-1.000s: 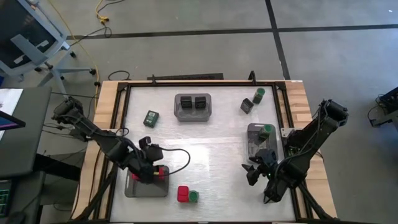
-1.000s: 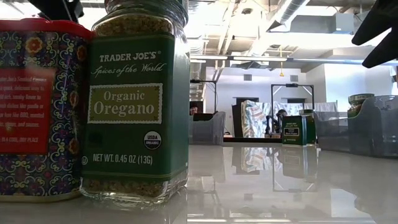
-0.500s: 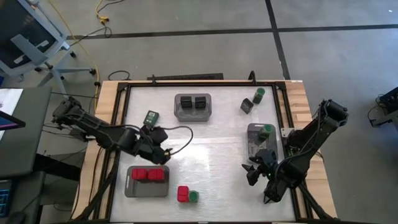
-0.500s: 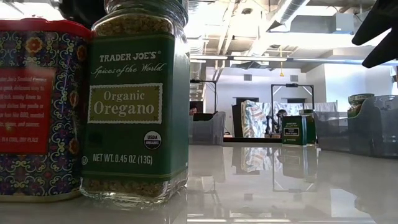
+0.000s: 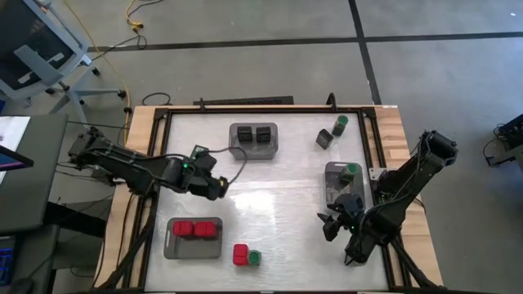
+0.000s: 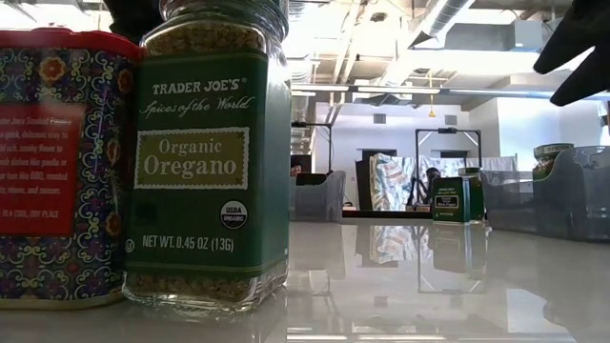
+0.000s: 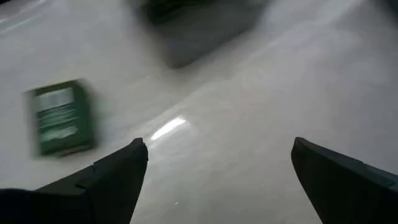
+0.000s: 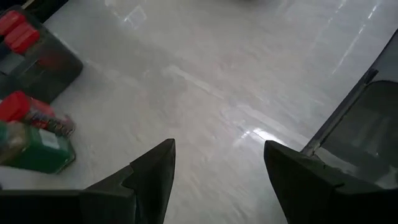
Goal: Sort spices by type
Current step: Put the left black seasoning can into the top black transparent bin
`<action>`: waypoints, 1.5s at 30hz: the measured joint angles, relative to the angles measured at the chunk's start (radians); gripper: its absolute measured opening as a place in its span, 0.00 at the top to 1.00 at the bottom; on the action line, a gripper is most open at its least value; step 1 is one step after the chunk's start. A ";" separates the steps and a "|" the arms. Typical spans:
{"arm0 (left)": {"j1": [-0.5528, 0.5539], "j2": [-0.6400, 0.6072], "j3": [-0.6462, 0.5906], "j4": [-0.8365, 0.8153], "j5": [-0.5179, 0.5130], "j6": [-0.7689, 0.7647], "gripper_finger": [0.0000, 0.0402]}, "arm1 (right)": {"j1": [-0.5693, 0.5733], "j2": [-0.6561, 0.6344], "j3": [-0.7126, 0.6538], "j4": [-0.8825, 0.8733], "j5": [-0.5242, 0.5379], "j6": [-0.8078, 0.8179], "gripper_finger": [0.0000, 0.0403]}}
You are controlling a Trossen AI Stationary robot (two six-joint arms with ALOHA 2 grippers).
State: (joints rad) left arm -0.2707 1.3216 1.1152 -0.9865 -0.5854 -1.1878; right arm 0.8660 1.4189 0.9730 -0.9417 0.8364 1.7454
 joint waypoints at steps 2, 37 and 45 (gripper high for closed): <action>0.039 0.000 0.000 -0.094 0.006 -0.053 0.06 | -0.015 0.000 0.000 0.000 0.000 0.000 0.33; 0.788 -0.044 -0.387 0.239 0.377 0.522 0.06 | -0.210 0.000 0.000 0.115 0.000 0.000 0.33; 0.819 -0.044 -0.434 0.293 0.419 0.550 0.06 | -0.228 0.000 0.000 0.109 -0.001 -0.001 0.33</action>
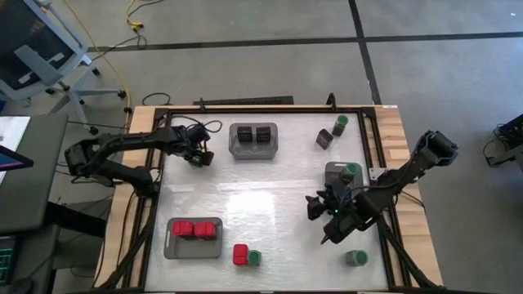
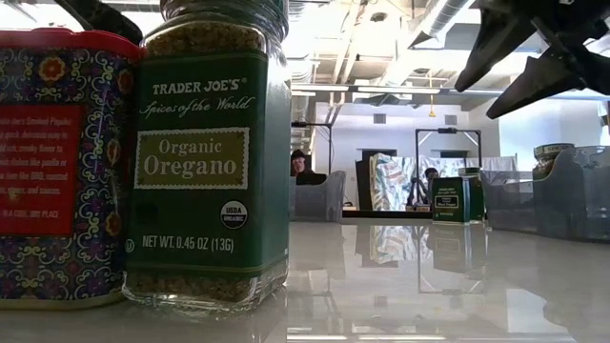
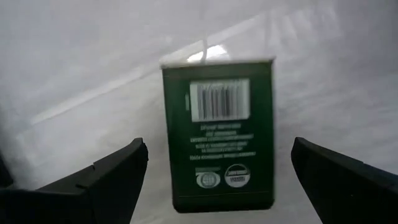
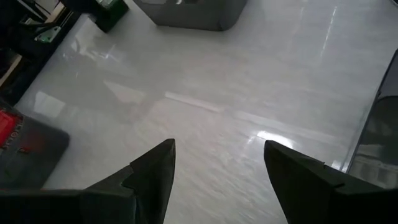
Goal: Sort spices by type
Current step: Put the left black seasoning can into the top black transparent bin
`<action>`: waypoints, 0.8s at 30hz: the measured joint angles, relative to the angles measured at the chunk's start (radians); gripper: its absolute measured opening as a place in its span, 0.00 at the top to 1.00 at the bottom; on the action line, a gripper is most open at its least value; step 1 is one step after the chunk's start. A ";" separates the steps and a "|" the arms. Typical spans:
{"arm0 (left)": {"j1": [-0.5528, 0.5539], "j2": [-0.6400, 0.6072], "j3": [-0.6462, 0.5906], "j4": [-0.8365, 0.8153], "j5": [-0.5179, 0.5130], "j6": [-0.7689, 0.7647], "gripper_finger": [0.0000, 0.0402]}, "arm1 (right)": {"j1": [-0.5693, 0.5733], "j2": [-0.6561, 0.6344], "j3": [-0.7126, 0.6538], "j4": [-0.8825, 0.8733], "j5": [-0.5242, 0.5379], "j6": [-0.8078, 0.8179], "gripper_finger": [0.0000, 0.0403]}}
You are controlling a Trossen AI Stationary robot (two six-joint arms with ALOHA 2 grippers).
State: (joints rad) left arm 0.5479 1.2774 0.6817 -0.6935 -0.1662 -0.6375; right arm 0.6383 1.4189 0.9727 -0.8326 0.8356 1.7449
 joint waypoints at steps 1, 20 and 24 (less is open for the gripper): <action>0.003 0.000 -0.018 0.010 0.017 -0.007 0.06 | -0.003 0.000 0.000 0.000 0.000 0.000 0.33; 0.002 0.000 -0.077 0.070 0.056 -0.089 0.22 | -0.053 0.000 0.000 0.014 0.000 0.000 0.33; 0.002 0.000 -0.077 0.065 0.057 -0.093 0.30 | -0.052 0.000 0.000 0.020 0.000 0.000 0.33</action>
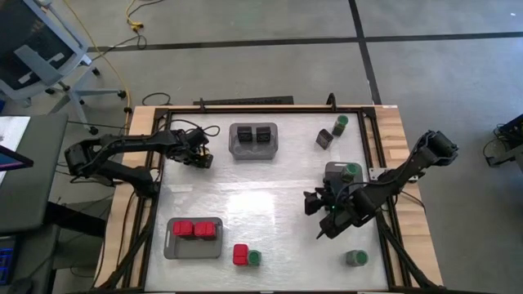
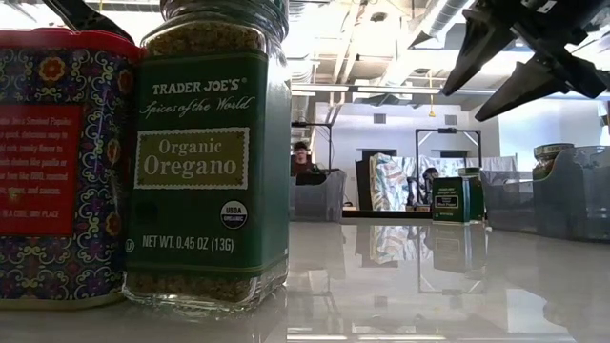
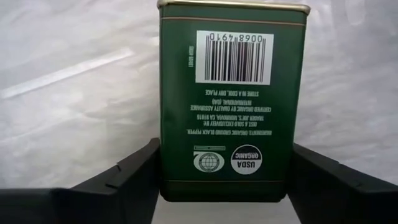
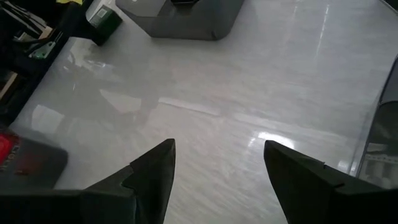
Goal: Sort spices by type
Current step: Put the left black seasoning can into the top black transparent bin
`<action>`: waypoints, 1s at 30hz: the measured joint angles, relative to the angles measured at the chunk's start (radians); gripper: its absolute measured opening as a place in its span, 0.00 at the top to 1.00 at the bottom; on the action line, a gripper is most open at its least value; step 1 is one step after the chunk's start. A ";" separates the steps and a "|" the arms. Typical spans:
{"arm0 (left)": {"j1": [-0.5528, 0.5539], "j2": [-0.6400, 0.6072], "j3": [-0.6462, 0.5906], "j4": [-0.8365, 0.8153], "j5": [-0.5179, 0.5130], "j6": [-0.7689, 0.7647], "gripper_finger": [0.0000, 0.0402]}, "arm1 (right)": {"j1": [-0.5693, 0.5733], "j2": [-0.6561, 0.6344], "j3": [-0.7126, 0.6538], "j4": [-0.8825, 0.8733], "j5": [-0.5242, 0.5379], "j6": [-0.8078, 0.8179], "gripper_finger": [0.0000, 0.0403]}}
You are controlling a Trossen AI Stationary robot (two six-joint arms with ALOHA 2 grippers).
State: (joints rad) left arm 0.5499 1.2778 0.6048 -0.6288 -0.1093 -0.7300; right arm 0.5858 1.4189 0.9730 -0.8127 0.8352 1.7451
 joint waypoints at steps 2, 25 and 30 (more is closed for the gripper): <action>0.000 0.000 0.000 -0.001 0.006 0.000 0.33 | 0.000 0.000 0.000 0.003 0.000 0.000 0.33; -0.011 -0.144 0.507 -0.627 0.284 -0.031 0.33 | 0.025 -0.053 0.000 -0.130 0.000 -0.379 0.33; -0.102 -0.132 0.655 -0.668 0.356 -0.177 0.33 | 0.038 -0.119 0.000 -0.269 0.017 -0.665 0.33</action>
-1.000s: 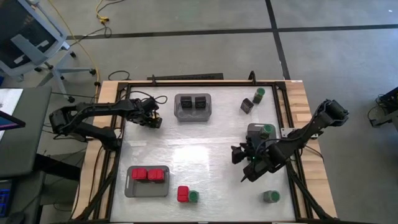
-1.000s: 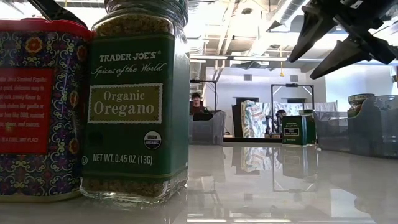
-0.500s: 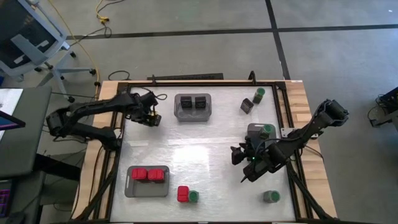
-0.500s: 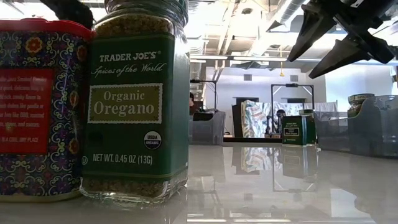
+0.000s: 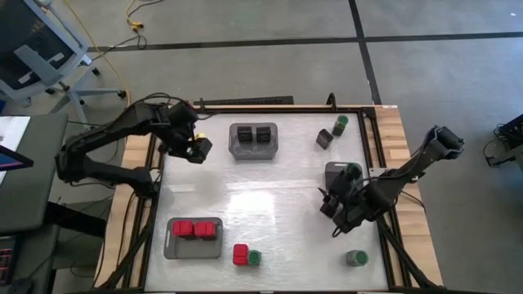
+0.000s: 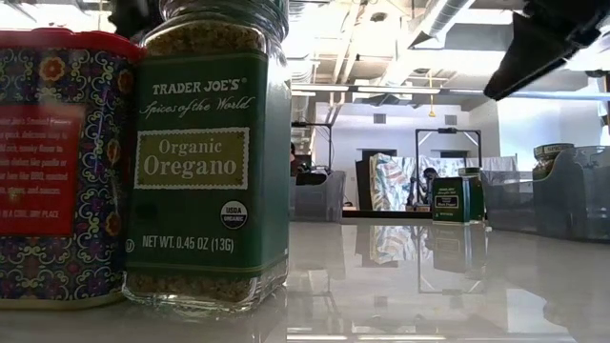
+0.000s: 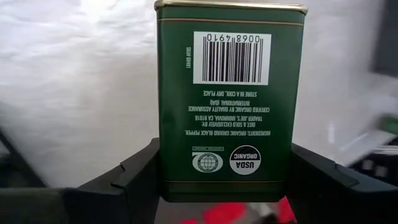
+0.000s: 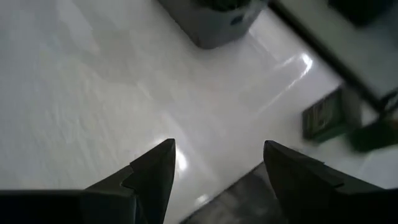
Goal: Sort spices by type
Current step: Put the left black seasoning can into the top black transparent bin
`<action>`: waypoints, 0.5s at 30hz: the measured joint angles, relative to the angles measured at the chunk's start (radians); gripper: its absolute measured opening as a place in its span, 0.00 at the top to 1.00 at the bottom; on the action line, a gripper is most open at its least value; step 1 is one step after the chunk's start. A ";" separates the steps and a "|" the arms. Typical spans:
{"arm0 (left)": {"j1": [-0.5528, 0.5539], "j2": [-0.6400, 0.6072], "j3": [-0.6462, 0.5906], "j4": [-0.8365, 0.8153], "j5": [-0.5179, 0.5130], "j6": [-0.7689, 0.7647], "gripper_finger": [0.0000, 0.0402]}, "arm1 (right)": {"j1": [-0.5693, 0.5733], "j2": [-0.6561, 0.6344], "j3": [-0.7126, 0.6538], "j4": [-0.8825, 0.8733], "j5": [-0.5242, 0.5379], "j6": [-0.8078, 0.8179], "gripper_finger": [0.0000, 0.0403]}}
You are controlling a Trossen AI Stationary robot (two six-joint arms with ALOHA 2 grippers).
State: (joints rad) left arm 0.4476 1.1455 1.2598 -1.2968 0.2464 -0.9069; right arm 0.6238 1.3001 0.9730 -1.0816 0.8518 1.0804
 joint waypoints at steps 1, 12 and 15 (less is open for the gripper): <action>-0.026 0.005 0.020 0.008 -0.002 -0.035 0.33 | -0.005 -0.009 0.000 0.009 0.009 -0.053 0.33; -0.332 0.215 0.065 0.164 -0.040 -0.291 0.33 | -0.115 -0.009 -0.236 1.003 -0.249 -0.714 0.33; -0.366 0.288 0.065 0.224 0.033 -0.317 0.33 | -0.135 0.000 -0.292 1.267 -0.309 -0.940 0.33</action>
State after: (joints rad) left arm 0.0818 1.4337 1.3247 -1.0731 0.2792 -1.2241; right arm 0.4884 1.3004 0.6811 0.1854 0.5428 0.1405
